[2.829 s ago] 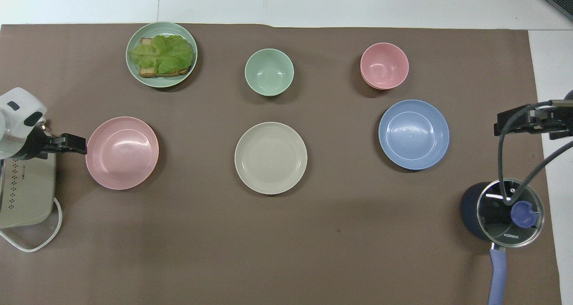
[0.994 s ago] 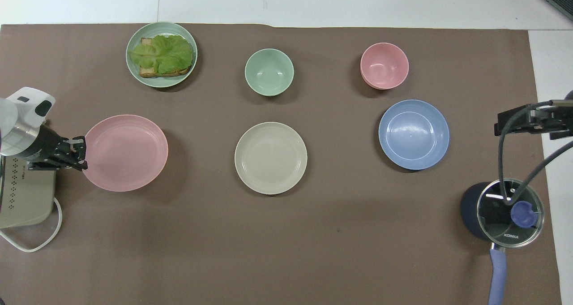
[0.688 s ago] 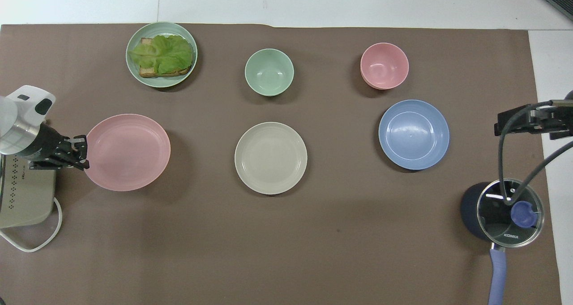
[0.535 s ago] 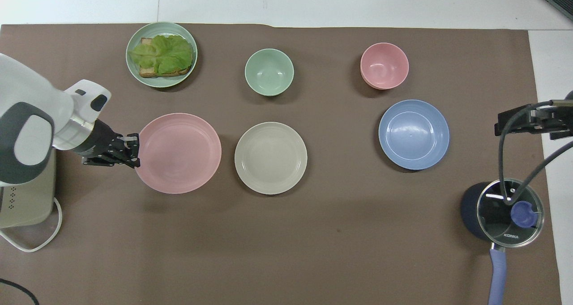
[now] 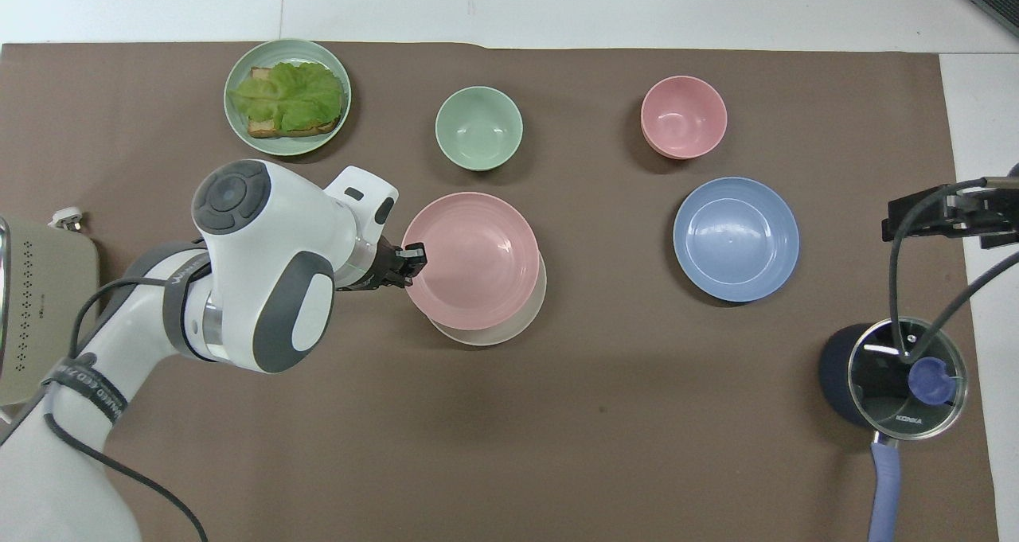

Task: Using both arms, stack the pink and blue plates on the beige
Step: 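Release the pink plate and withdraw the left gripper while the right gripper reaches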

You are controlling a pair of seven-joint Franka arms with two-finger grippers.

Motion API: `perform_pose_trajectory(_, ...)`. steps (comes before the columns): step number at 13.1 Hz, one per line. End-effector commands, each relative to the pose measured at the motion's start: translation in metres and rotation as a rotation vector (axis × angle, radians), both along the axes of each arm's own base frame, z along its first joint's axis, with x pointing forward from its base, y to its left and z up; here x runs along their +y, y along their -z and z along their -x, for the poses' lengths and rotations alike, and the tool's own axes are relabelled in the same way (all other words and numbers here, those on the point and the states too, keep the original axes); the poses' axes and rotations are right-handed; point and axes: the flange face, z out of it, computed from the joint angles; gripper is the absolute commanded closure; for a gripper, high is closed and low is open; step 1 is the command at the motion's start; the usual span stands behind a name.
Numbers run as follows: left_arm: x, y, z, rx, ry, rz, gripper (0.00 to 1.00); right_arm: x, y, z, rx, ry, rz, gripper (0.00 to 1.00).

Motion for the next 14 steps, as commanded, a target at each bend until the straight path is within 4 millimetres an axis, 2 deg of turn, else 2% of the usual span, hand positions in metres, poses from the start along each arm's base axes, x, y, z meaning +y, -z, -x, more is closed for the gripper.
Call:
perform_pose_trajectory(1,0.0,-0.004,0.0,-0.019,-0.006,0.018,0.34,-0.004,0.002,0.005,-0.018,0.003,-0.016,0.0)
perform_pose_trajectory(2,0.0,-0.005,-0.001,-0.021,-0.005,0.018,0.0,-0.009,0.008,0.004,-0.026,0.006,-0.016,0.0)
perform_pose_trajectory(5,0.002,-0.007,-0.003,-0.017,0.002,0.013,0.0,-0.019,0.022,0.007,-0.038,-0.003,-0.015,0.0)
perform_pose_trajectory(6,0.011,-0.015,-0.006,-0.017,-0.009,0.01,0.0,-0.023,0.03,0.006,-0.033,-0.02,-0.016,0.0)
perform_pose_trajectory(7,0.028,-0.026,-0.01,-0.006,-0.019,0.002,0.0,-0.026,0.042,0.004,-0.036,-0.037,-0.016,0.0)
perform_pose_trajectory(9,0.079,-0.063,-0.024,-0.005,-0.045,-0.003,0.0,-0.033,0.077,-0.002,-0.061,-0.063,-0.013,0.0)
perform_pose_trajectory(10,0.115,-0.088,-0.035,-0.036,-0.034,-0.034,0.0,-0.035,0.097,-0.005,-0.076,-0.082,-0.011,0.0)
perform_pose_trajectory(11,0.142,-0.11,-0.041,-0.043,-0.026,-0.051,0.0,-0.042,0.117,-0.008,-0.089,-0.09,-0.008,0.0)
perform_pose_trajectory(14,0.212,-0.169,-0.051,-0.04,0.096,-0.146,0.0,-0.054,0.189,-0.018,-0.128,-0.127,0.001,0.0)
